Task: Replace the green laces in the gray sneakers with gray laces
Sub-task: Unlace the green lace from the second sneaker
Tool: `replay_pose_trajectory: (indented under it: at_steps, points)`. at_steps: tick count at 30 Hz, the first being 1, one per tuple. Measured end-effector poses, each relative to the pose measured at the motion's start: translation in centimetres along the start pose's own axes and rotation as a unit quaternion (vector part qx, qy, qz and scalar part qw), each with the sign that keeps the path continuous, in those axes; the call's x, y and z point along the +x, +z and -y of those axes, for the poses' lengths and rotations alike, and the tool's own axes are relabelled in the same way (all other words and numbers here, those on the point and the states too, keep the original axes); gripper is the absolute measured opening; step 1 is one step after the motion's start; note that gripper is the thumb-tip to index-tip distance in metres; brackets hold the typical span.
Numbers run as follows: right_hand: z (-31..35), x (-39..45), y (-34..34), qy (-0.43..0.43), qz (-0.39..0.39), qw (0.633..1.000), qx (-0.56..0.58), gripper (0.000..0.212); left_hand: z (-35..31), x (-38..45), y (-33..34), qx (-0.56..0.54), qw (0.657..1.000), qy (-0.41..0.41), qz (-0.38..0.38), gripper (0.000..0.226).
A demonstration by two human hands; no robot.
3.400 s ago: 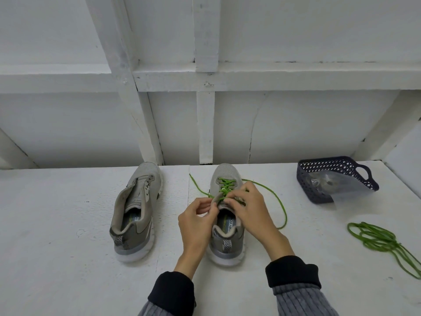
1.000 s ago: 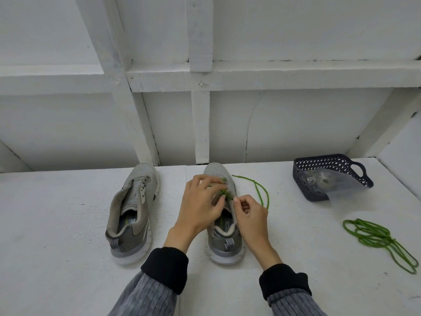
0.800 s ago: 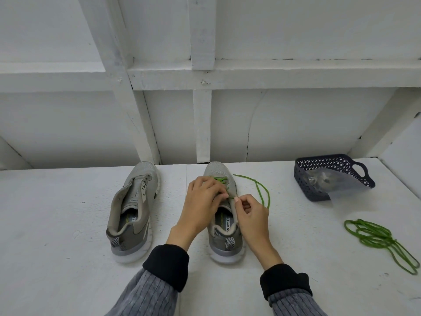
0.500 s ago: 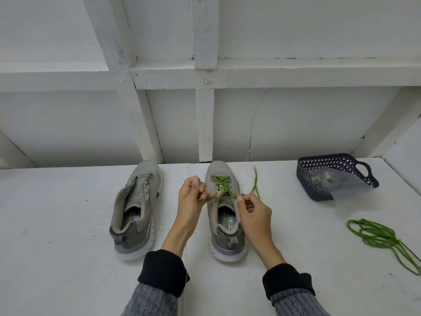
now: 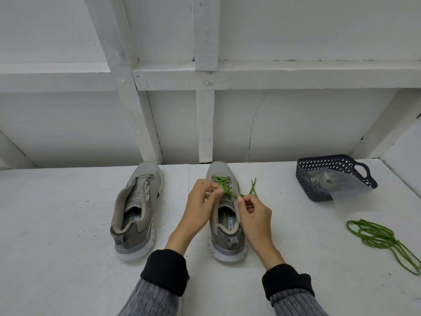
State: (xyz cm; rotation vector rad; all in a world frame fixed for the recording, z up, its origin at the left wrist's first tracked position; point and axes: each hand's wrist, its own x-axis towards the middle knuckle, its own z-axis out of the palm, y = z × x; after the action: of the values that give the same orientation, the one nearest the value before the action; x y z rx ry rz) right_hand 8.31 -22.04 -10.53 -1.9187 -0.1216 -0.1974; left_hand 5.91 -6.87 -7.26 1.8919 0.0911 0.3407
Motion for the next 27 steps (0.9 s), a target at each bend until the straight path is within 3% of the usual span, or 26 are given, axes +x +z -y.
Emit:
replay_pose_trajectory:
  at_steps: [2, 4, 6, 7, 8, 10, 11, 12, 14, 15, 16, 18, 20, 22, 24, 25, 26, 27]
  points:
    - [0.0, 0.0, 0.0, 0.001, -0.001, 1.0, 0.002, 0.018, 0.1, -0.1, -0.3, -0.172, 0.983, -0.066, -0.025, 0.015]
    - [0.0, 0.0, 0.1, 0.0, -0.001, 1.0, 0.005, 0.018, 0.1, -0.1, -0.7, -0.357, 0.925, -0.118, -0.056, 0.022]
    - [0.0, 0.0, 0.1, 0.003, -0.001, 1.0, 0.011, 0.018, 0.1, 0.0, -1.3, -0.456, 0.872, -0.146, -0.105, 0.026]
    - [0.0, 0.0, 0.1, 0.004, -0.001, 1.0, 0.012, 0.018, 0.2, 0.0, -1.6, -0.431, 0.882, -0.147, -0.124, 0.027]
    - [0.0, -0.1, 0.1, 0.004, -0.001, 1.0, 0.012, 0.018, 0.2, 0.0, -1.8, -0.359, 0.915, -0.132, -0.131, 0.025]
    - [0.1, -0.1, 0.1, 0.004, -0.001, 1.0, 0.013, 0.018, 0.1, -0.1, -2.0, -0.132, 0.986, -0.049, -0.091, 0.018]
    - [0.1, -0.1, 0.0, 0.004, -0.001, 1.0, 0.013, 0.017, 0.1, -0.1, -1.8, -0.014, 0.999, -0.002, -0.052, 0.013]
    - [0.1, -0.1, 0.1, 0.002, -0.002, 1.0, 0.013, 0.017, -0.1, -0.1, -1.6, 0.113, 0.993, 0.032, -0.011, 0.009]
    - [0.2, -0.1, 0.1, 0.001, -0.001, 1.0, 0.012, 0.016, -0.3, -0.2, -0.8, 0.334, 0.938, 0.074, 0.048, 0.018]
    - [0.2, -0.1, 0.1, 0.002, -0.001, 1.0, 0.013, 0.016, -0.4, -0.2, -0.4, 0.374, 0.922, 0.08, 0.05, 0.021]
    - [0.2, -0.1, 0.1, 0.004, -0.001, 1.0, 0.014, 0.016, -0.6, -0.3, -0.2, 0.364, 0.928, 0.074, 0.037, 0.02]
    - [0.2, -0.1, 0.0, 0.004, 0.002, 1.0, 0.015, 0.016, -0.3, -0.4, 0.2, 0.202, 0.979, 0.025, -0.014, 0.011]
    - [0.2, -0.1, 0.0, 0.004, 0.004, 1.0, 0.012, 0.016, 0.0, -0.5, 0.5, -0.009, 0.998, -0.037, -0.047, 0.009]
    - [0.2, -0.1, 0.0, 0.005, 0.002, 1.0, 0.01, 0.016, 0.0, -0.8, 0.5, -0.185, 0.975, -0.097, -0.076, 0.016]
    - [0.3, -0.2, -0.1, 0.002, -0.001, 1.0, 0.011, 0.018, -0.1, -0.7, 0.0, -0.35, 0.913, -0.154, -0.142, 0.019]
    - [0.3, -0.2, -0.1, 0.0, -0.002, 1.0, 0.013, 0.018, 0.1, -0.5, -0.5, -0.394, 0.886, -0.174, -0.175, 0.02]
    - [0.3, -0.2, -0.1, 0.0, -0.003, 1.0, 0.014, 0.018, 0.2, -0.4, -1.0, -0.388, 0.88, -0.186, -0.201, 0.02]
    - [0.3, -0.2, -0.1, 0.002, -0.002, 1.0, 0.015, 0.018, 0.6, -0.4, -1.5, -0.339, 0.896, -0.189, -0.218, 0.02]
